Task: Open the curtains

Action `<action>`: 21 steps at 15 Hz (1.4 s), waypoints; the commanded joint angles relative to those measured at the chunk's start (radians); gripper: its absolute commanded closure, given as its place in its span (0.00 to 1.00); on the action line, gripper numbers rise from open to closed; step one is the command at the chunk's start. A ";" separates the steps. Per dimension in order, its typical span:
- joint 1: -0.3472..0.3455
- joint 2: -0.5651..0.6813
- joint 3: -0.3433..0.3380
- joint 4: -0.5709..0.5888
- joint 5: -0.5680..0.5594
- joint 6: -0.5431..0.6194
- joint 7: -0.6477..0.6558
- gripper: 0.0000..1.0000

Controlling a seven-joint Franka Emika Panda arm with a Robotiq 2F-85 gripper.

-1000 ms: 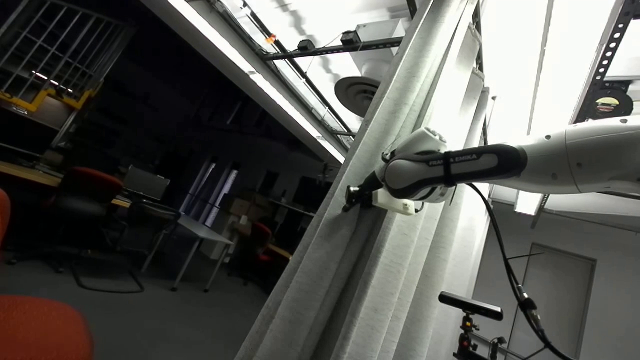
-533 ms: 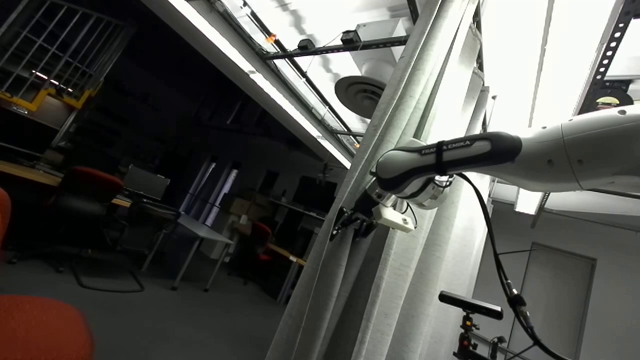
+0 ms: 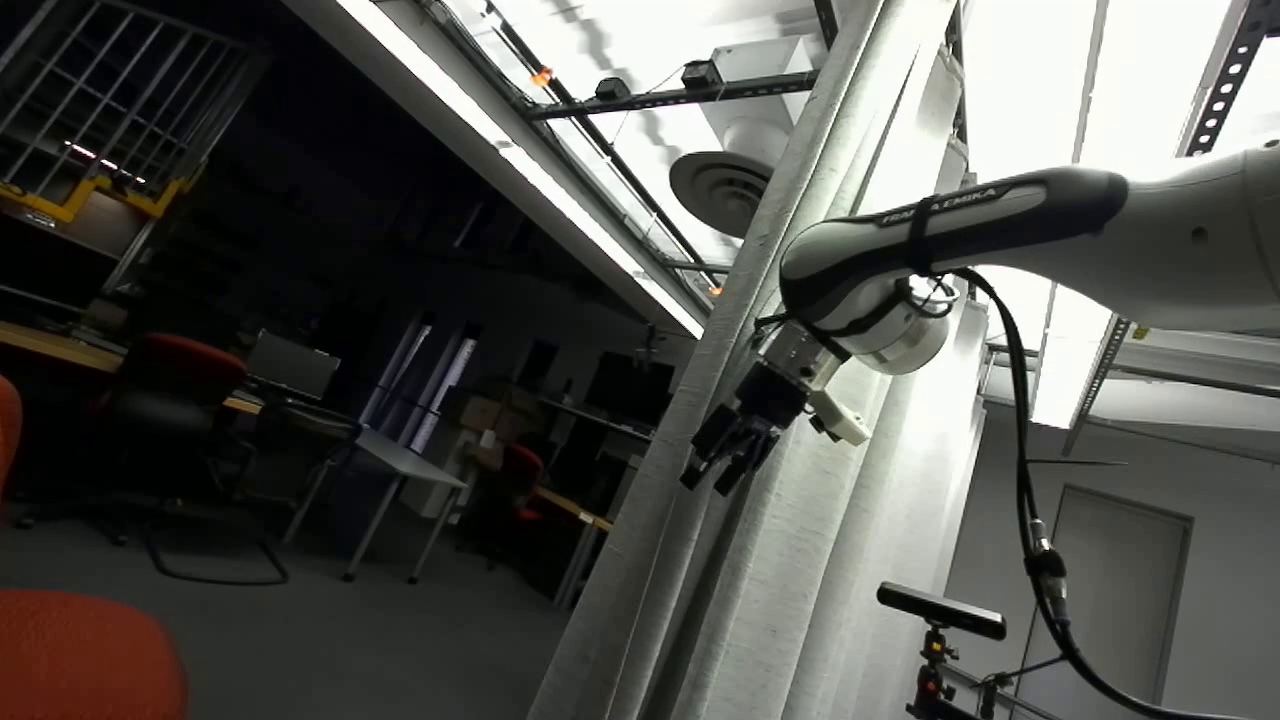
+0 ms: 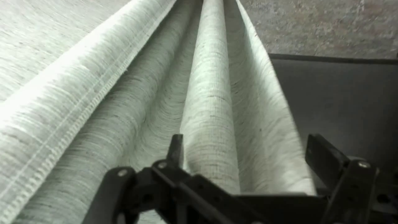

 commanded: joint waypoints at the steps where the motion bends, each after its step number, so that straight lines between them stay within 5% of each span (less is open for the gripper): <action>1: 0.275 -0.182 -0.247 -0.157 -0.005 -0.093 -0.109 0.00; 5: 0.603 -0.307 -0.441 -0.293 -0.092 -0.130 -0.111 0.00; 6: 0.684 -0.313 -0.476 -0.317 -0.116 -0.106 -0.081 0.00; 7: 0.765 -0.192 -0.547 -0.244 -0.208 -0.098 0.016 0.00; 9: 0.867 -0.232 -0.593 -0.288 -0.232 -0.098 0.032 0.00; 21: 0.880 -0.243 -0.605 -0.306 -0.233 -0.097 0.032 0.00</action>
